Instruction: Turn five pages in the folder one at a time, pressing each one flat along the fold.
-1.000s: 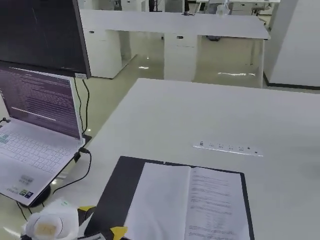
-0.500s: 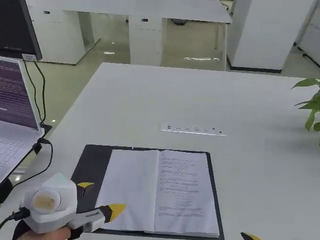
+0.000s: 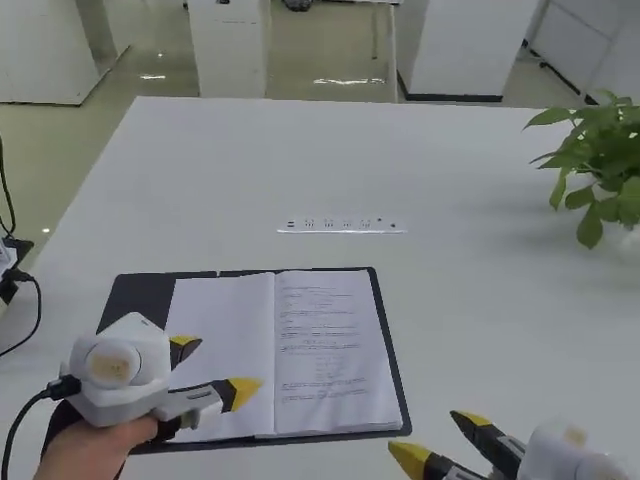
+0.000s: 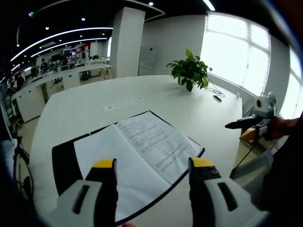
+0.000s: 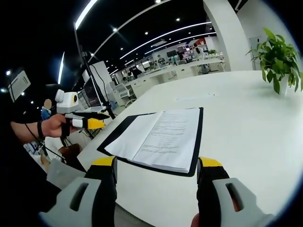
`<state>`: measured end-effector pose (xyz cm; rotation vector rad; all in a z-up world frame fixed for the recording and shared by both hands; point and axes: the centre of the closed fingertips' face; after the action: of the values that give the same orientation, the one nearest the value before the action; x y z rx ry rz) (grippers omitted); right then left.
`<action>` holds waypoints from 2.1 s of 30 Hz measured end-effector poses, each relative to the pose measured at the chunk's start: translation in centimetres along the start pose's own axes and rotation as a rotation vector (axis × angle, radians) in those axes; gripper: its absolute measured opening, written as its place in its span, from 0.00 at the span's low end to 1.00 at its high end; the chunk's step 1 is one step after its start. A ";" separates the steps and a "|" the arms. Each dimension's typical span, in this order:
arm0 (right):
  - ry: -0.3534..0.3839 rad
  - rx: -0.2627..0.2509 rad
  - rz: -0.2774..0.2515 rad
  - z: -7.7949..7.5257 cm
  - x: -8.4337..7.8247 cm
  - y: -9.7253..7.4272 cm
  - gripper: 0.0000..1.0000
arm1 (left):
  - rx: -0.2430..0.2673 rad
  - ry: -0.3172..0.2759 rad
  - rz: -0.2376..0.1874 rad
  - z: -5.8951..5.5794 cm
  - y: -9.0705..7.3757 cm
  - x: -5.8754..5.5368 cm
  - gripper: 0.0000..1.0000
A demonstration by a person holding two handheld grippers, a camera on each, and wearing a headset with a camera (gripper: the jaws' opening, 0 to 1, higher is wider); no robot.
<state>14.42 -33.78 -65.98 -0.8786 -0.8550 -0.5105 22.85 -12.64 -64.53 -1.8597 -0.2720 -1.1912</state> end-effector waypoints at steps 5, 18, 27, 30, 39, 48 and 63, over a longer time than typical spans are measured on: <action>0.000 0.000 -0.006 0.3 0.1 -0.1 0.67 | -0.039 0.029 0.014 -1.4 1.3 0.5 0.60; 0.022 -0.018 -0.007 0.5 -0.7 -0.3 0.66 | -0.146 0.123 0.064 -5.4 5.9 1.1 0.59; 0.054 -0.042 -0.027 -0.2 -0.8 -1.4 0.66 | -0.205 0.173 0.109 -8.1 9.0 0.6 0.58; 0.052 -0.045 -0.024 -0.2 -1.1 -1.6 0.66 | -0.215 0.195 0.123 -8.9 10.0 0.2 0.57; 0.062 -0.042 -0.017 -0.1 -1.5 -1.8 0.66 | -0.240 0.228 0.164 -11.0 13.1 -0.2 0.58; 0.064 -0.036 -0.005 -0.5 -1.4 -1.4 0.66 | -0.247 0.237 0.200 -11.3 15.7 -0.7 0.57; 0.083 -0.030 0.014 -1.6 -1.7 -0.9 0.65 | -0.189 0.179 0.261 -10.5 19.6 -3.4 0.60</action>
<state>13.56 -35.54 -67.54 -0.8846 -0.7669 -0.5449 26.09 -31.24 -76.67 -1.8659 0.1841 -1.2231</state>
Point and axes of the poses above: the centre of the closed fingertips' face, and the gripper's own axes: y roughly forward along the fingers, z roughly to its left, x roughly out of its top, and after that the axes turned 2 degrees about z, right-handed
